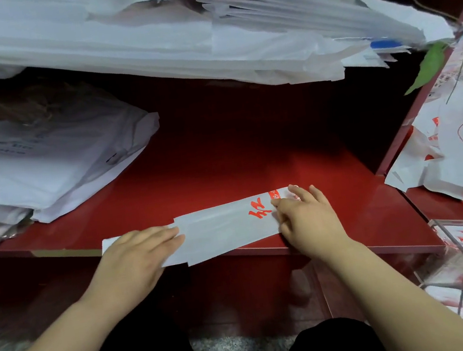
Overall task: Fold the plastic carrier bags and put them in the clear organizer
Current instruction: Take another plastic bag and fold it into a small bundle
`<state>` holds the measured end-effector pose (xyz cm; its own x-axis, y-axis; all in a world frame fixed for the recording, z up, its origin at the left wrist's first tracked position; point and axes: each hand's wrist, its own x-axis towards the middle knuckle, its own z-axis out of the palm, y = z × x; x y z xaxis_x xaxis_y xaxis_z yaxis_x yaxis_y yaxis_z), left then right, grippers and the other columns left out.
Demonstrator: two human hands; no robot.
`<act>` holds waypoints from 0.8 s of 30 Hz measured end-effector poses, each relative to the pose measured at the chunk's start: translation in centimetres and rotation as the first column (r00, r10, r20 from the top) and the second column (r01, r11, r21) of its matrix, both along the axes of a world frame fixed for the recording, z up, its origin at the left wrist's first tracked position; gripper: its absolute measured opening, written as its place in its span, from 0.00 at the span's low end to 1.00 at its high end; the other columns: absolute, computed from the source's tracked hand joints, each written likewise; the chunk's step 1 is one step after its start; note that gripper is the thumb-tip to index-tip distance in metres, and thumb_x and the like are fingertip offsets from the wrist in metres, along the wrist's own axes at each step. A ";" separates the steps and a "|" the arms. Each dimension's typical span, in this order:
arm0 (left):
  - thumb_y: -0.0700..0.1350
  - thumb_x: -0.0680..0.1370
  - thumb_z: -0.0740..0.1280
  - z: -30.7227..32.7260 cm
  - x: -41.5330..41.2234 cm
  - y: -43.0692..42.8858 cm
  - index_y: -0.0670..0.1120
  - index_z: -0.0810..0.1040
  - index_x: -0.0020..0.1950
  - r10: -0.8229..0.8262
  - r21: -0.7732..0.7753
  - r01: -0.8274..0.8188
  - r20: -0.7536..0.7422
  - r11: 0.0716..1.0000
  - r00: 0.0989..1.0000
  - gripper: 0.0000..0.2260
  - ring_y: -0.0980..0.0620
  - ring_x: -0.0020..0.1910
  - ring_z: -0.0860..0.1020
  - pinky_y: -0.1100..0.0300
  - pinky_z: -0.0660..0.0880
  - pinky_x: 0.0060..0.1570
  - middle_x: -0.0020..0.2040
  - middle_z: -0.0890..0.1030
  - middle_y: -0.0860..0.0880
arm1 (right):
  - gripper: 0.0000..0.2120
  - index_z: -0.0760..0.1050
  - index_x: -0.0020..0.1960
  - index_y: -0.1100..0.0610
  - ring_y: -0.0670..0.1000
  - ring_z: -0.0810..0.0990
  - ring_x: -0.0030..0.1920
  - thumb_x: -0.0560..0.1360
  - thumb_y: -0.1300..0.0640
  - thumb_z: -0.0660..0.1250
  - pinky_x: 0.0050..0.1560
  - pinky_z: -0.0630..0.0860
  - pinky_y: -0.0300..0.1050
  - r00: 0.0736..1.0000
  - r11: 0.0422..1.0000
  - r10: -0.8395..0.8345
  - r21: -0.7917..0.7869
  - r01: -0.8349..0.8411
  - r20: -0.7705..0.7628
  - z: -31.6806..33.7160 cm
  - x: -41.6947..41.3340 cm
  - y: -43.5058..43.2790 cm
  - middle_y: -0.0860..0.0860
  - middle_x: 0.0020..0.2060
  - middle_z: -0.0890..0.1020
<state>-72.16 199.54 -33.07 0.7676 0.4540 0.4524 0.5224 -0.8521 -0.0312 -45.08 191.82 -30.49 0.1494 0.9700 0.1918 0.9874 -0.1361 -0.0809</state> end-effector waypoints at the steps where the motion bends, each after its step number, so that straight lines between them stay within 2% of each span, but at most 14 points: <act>1: 0.44 0.65 0.56 0.1 0.0 -0.1 0.46 0.83 0.48 -0.007 0.024 0.007 0.008 1.000 1.000 0.19 0.52 0.49 0.77 0.61 0.64 0.44 0.45 0.84 0.48 | 0.18 0.73 0.60 0.56 0.52 0.58 0.73 0.77 0.54 0.51 0.72 0.46 0.49 0.999 1.000 0.020 0.016 -0.021 0.044 0.2 -0.7 -0.3 0.53 0.66 0.72; 3: 0.42 0.65 0.54 0.6 0.2 -0.5 0.45 0.85 0.40 0.006 0.060 -0.009 0.044 0.998 0.999 0.19 0.51 0.38 0.83 0.61 0.64 0.41 0.40 0.85 0.49 | 0.21 0.78 0.51 0.57 0.58 0.72 0.64 0.67 0.52 0.52 0.66 0.62 0.59 0.996 0.988 0.055 0.139 -0.064 0.065 0.0 -2.6 -0.7 0.54 0.59 0.78; 4: 0.42 0.64 0.54 1.0 0.4 -0.7 0.45 0.85 0.38 0.010 0.072 -0.014 0.060 0.997 0.998 0.19 0.51 0.34 0.83 0.62 0.64 0.40 0.38 0.84 0.49 | 0.20 0.78 0.48 0.56 0.59 0.76 0.59 0.64 0.50 0.54 0.62 0.68 0.59 0.992 0.971 0.109 0.208 -0.120 0.066 -0.5 -3.6 -1.0 0.55 0.56 0.80; 7: 0.42 0.63 0.54 1.8 1.2 -1.3 0.46 0.84 0.33 0.013 0.091 -0.020 0.079 0.996 0.997 0.17 0.53 0.27 0.80 0.60 0.63 0.36 0.31 0.82 0.51 | 0.29 0.70 0.54 0.52 0.54 0.73 0.57 0.57 0.40 0.67 0.58 0.71 0.53 0.954 0.926 0.237 0.255 -0.279 0.183 -2.4 -7.3 -1.6 0.52 0.56 0.79; 9: 0.42 0.63 0.54 2.2 1.9 -1.8 0.47 0.82 0.29 0.034 0.102 -0.038 0.043 0.994 0.998 0.16 0.54 0.23 0.78 0.58 0.62 0.34 0.26 0.80 0.52 | 0.33 0.70 0.54 0.53 0.51 0.78 0.52 0.52 0.43 0.74 0.51 0.77 0.50 0.952 0.919 0.257 0.263 -0.294 0.165 -3.1 -9.3 -1.5 0.50 0.52 0.81; 12: 0.43 0.63 0.53 3.2 3.1 -2.9 0.48 0.81 0.28 0.036 0.107 -0.038 0.019 0.994 0.999 0.15 0.54 0.21 0.76 0.58 0.62 0.34 0.24 0.78 0.53 | 0.23 0.79 0.39 0.52 0.49 0.82 0.42 0.46 0.53 0.80 0.45 0.79 0.43 0.961 0.886 0.257 0.372 -0.276 0.101 -3.7 -9.3 -0.4 0.46 0.40 0.83; 13: 0.45 0.64 0.54 3.5 3.4 -3.1 0.50 0.82 0.31 0.014 0.087 -0.016 0.025 0.996 1.000 0.15 0.54 0.22 0.76 0.59 0.63 0.36 0.26 0.79 0.54 | 0.20 0.79 0.36 0.52 0.49 0.82 0.40 0.46 0.57 0.80 0.44 0.78 0.41 0.957 0.865 0.281 0.413 -0.286 0.074 -3.5 -8.8 -0.1 0.46 0.38 0.83; 15: 0.57 0.68 0.56 4.0 3.7 -3.4 0.53 0.83 0.42 -0.078 0.030 0.078 0.008 0.997 0.997 0.18 0.58 0.31 0.80 0.64 0.65 0.45 0.34 0.82 0.58 | 0.10 0.81 0.35 0.52 0.49 0.83 0.39 0.54 0.60 0.73 0.44 0.79 0.47 0.939 0.817 0.342 0.481 -0.317 0.038 -3.4 -7.3 0.0 0.46 0.36 0.84; 16: 0.65 0.70 0.54 4.1 3.6 -3.4 0.55 0.82 0.48 -0.126 -0.002 0.126 -0.021 0.992 0.992 0.22 0.62 0.38 0.79 0.66 0.64 0.52 0.39 0.82 0.62 | 0.09 0.82 0.35 0.52 0.50 0.84 0.41 0.59 0.58 0.65 0.44 0.79 0.53 0.934 0.804 0.355 0.495 -0.329 0.042 -3.2 -6.5 -0.2 0.46 0.37 0.84; 17: 0.69 0.72 0.49 4.0 3.4 -3.5 0.57 0.78 0.53 -0.154 -0.018 0.153 -0.050 0.988 0.987 0.25 0.65 0.46 0.76 0.67 0.59 0.60 0.45 0.79 0.65 | 0.14 0.83 0.36 0.51 0.52 0.84 0.43 0.60 0.57 0.59 0.44 0.78 0.58 0.930 0.805 0.364 0.485 -0.343 0.053 -2.9 -5.5 -0.5 0.46 0.38 0.85; 18: 0.70 0.74 0.45 3.8 3.2 -3.7 0.59 0.73 0.56 -0.166 -0.020 0.165 -0.065 0.986 0.984 0.26 0.63 0.52 0.72 0.70 0.54 0.64 0.48 0.75 0.68 | 0.16 0.83 0.36 0.51 0.55 0.84 0.45 0.61 0.56 0.56 0.45 0.76 0.61 0.926 0.809 0.370 0.464 -0.362 0.076 -2.7 -4.3 -1.0 0.46 0.40 0.85; 20: 0.68 0.76 0.42 3.3 2.6 -3.8 0.59 0.69 0.58 -0.180 -0.059 0.177 -0.051 0.982 0.982 0.24 0.60 0.55 0.68 0.74 0.48 0.65 0.51 0.74 0.67 | 0.15 0.83 0.38 0.51 0.58 0.83 0.47 0.62 0.58 0.59 0.46 0.75 0.61 0.914 0.809 0.377 0.427 -0.405 0.151 -2.5 -2.0 -2.1 0.48 0.44 0.85; 22: 0.64 0.79 0.44 2.5 2.8 -3.3 0.56 0.71 0.58 -0.207 -0.108 0.203 -0.027 0.973 0.978 0.22 0.60 0.55 0.69 0.73 0.47 0.66 0.52 0.79 0.60 | 0.16 0.83 0.42 0.52 0.58 0.82 0.48 0.63 0.60 0.58 0.47 0.75 0.59 0.917 0.833 0.359 0.383 -0.399 0.175 -2.4 0.1 -3.2 0.49 0.46 0.84; 24: 0.60 0.80 0.46 1.4 4.0 -2.3 0.53 0.71 0.59 -0.208 -0.103 0.203 -0.042 0.974 0.977 0.20 0.59 0.57 0.70 0.69 0.49 0.67 0.55 0.80 0.53 | 0.19 0.83 0.48 0.54 0.58 0.82 0.50 0.65 0.59 0.55 0.49 0.76 0.57 0.927 0.858 0.358 0.352 -0.375 0.115 -2.9 1.5 -4.1 0.51 0.50 0.83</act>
